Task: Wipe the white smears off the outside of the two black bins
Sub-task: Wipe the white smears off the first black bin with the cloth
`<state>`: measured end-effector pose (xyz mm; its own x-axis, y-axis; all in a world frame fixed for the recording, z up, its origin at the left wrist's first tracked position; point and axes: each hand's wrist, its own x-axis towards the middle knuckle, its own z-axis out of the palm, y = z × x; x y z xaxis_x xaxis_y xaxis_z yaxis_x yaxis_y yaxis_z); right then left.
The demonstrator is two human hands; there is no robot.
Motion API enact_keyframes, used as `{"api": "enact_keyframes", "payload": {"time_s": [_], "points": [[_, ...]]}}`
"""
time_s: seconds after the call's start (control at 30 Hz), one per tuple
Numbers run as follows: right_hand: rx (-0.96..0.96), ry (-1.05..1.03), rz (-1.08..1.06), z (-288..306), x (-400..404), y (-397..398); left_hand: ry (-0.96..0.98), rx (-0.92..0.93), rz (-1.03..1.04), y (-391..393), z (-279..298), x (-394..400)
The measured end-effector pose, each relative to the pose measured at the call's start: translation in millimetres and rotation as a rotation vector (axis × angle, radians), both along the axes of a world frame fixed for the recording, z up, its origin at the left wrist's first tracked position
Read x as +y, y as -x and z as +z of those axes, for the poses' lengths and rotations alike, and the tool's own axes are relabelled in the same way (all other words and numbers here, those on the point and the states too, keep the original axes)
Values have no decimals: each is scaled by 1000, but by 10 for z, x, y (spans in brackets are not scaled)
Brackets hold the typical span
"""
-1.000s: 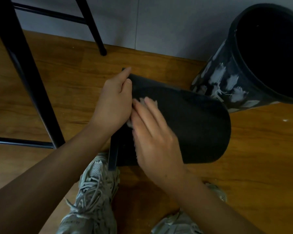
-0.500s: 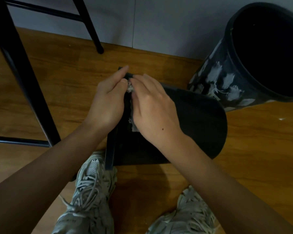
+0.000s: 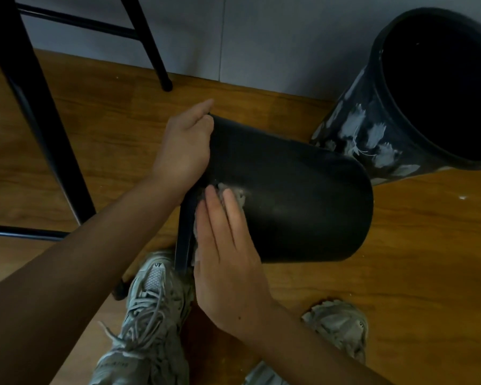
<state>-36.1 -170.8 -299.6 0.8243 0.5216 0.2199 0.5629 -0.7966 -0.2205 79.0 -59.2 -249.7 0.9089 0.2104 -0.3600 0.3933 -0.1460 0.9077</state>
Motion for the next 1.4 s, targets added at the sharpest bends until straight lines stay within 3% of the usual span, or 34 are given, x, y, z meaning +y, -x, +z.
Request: {"api": "enact_keyframes", "payload": {"time_s": [0.37, 0.53, 0.7, 0.97, 1.23, 1.4], "points": [[35, -235, -64, 222, -33, -354, -16, -128, -93, 256, -42, 11], [116, -201, -85, 342, -44, -689, -4, -160, -60, 461, -112, -11], [360, -158, -40, 420, -27, -1105, 2, -181, -78, 526, -80, -40], [396, -144, -32, 453, -60, -1218, -14, -187, -28, 531, -104, -74], [462, -31, -463, 315, -1047, -1273, -17, -167, -23, 558, -86, -65], [364, -30, -426, 334, -940, -1254, -14, -169, -26, 540, -92, -75]]}}
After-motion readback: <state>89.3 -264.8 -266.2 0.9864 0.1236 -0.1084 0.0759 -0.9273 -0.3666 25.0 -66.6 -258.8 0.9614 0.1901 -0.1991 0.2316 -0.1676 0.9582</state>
